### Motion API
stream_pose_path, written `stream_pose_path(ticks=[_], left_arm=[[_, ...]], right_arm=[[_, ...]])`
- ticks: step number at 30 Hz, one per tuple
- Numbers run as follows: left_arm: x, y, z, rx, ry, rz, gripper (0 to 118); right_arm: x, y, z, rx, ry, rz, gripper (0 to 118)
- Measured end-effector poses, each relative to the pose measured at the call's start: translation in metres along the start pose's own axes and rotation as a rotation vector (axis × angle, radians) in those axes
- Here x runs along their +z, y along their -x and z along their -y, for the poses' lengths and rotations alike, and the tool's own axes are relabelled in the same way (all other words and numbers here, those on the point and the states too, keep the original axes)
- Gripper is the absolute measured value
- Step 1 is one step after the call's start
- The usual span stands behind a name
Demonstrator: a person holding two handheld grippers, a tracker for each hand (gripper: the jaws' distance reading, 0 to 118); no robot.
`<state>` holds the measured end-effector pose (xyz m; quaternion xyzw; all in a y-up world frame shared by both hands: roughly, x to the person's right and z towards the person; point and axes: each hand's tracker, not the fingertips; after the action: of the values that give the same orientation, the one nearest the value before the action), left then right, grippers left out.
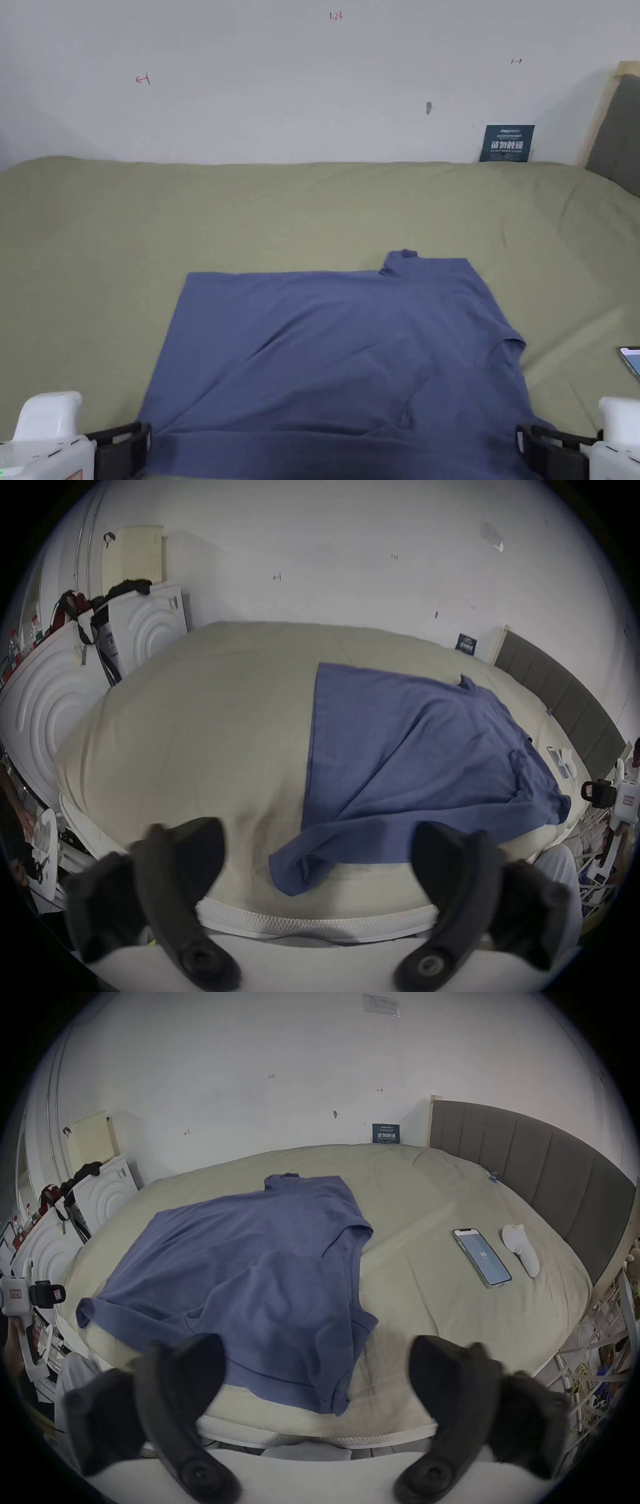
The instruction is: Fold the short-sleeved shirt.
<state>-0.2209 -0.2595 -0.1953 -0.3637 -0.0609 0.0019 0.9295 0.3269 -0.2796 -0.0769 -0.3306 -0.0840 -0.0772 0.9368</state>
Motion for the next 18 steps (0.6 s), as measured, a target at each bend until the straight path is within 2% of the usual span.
stream_pose_path(ticks=[1,2,3,4,6,14,15,16,17,18], left_arm=[[0.005,0.0,-0.001,0.008,-0.017,-0.005,85],[0.008,-0.001,-0.001,0.008,-0.018,0.002,42],[0.009,-0.001,0.0,0.009,-0.018,0.014,6],[0.011,-0.001,0.002,0.021,-0.019,0.0,0],[0.008,0.003,0.003,-0.006,0.02,0.011,0],[-0.011,0.023,0.013,0.041,0.077,-0.007,0],[-0.013,0.025,0.013,0.038,0.078,-0.025,5],[-0.014,0.027,0.013,0.039,0.083,-0.039,27],[-0.017,0.029,0.013,0.036,0.093,-0.036,78],[-0.02,0.03,0.013,0.036,0.119,-0.03,109]], right_arm=[[0.004,0.002,0.0,0.002,-0.029,0.005,82],[0.005,0.003,0.001,0.013,-0.034,0.008,35],[0.002,0.002,0.002,0.021,-0.026,0.014,3],[0.002,0.002,0.006,0.019,-0.019,0.019,2],[0.0,-0.005,0.007,-0.011,0.014,-0.012,2],[0.002,-0.006,0.018,0.002,0.033,0.002,2],[0.002,-0.007,0.018,0.0,0.038,-0.007,2],[0.001,-0.01,0.019,-0.002,0.042,-0.009,2],[0.002,-0.01,0.02,-0.005,0.039,0.002,2],[0.002,-0.011,0.02,-0.011,0.038,0.002,2]])
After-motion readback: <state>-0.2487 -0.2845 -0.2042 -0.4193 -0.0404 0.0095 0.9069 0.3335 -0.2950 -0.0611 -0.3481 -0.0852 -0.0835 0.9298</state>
